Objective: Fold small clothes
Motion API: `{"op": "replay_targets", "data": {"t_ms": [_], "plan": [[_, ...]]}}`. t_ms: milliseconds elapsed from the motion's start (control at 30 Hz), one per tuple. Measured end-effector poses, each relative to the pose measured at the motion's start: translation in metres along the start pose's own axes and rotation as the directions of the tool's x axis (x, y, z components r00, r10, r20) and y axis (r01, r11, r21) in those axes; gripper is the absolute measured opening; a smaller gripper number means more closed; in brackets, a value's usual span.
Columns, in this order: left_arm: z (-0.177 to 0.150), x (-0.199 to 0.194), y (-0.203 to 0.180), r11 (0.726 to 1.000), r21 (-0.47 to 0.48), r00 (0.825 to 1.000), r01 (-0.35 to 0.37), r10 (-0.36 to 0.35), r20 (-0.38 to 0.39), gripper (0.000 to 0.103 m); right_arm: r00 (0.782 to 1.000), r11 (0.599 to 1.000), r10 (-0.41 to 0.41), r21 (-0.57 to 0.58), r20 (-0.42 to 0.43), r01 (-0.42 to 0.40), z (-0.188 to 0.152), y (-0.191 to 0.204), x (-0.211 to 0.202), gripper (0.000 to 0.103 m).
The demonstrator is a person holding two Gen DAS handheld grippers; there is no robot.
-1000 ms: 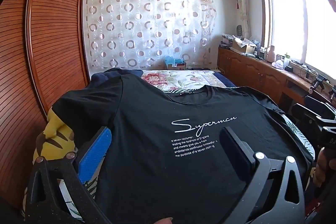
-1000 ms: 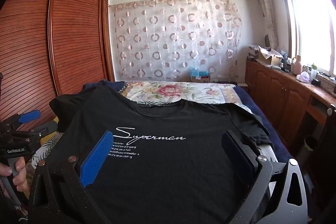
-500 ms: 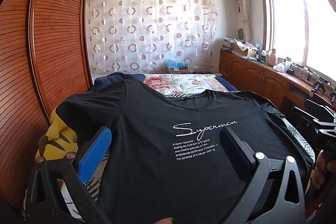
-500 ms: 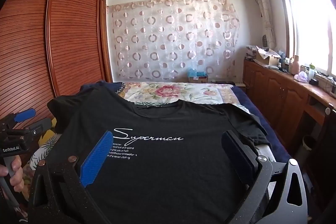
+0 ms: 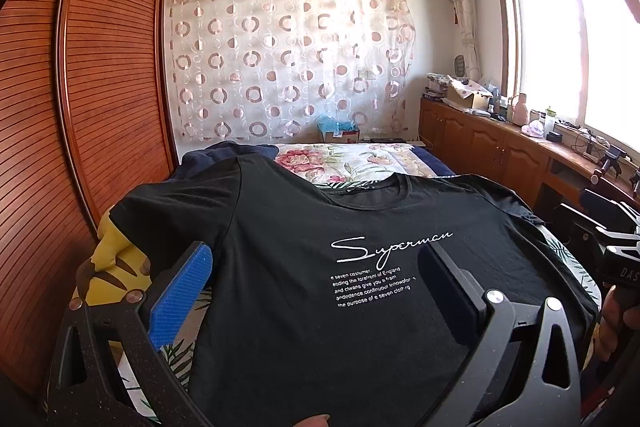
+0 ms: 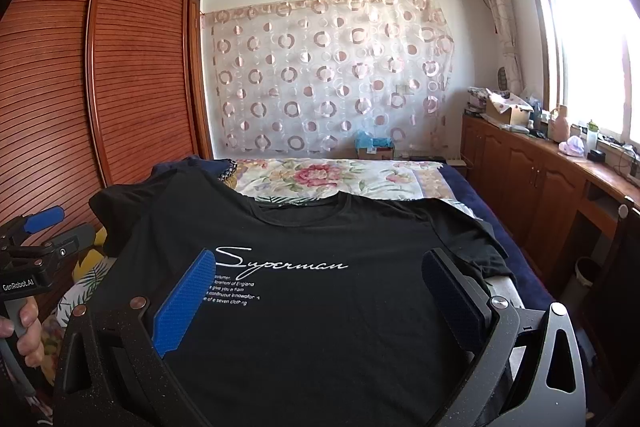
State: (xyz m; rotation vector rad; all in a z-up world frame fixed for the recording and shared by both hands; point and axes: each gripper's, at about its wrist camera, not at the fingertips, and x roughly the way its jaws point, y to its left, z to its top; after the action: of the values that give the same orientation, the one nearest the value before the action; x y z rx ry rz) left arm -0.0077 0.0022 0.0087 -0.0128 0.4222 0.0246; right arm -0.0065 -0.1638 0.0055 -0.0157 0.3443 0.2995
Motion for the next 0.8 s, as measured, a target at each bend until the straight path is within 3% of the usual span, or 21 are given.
{"op": "replay_targets", "data": {"t_ms": [800], "plan": [[0.0042, -0.0027, 0.0044, 1.000, 0.005, 1.000, -0.003, 0.003, 0.006, 0.103, 1.000, 1.000, -0.001, 0.002, 0.002, 0.001, 0.0002, 0.0003, 0.0024, 0.103]]}}
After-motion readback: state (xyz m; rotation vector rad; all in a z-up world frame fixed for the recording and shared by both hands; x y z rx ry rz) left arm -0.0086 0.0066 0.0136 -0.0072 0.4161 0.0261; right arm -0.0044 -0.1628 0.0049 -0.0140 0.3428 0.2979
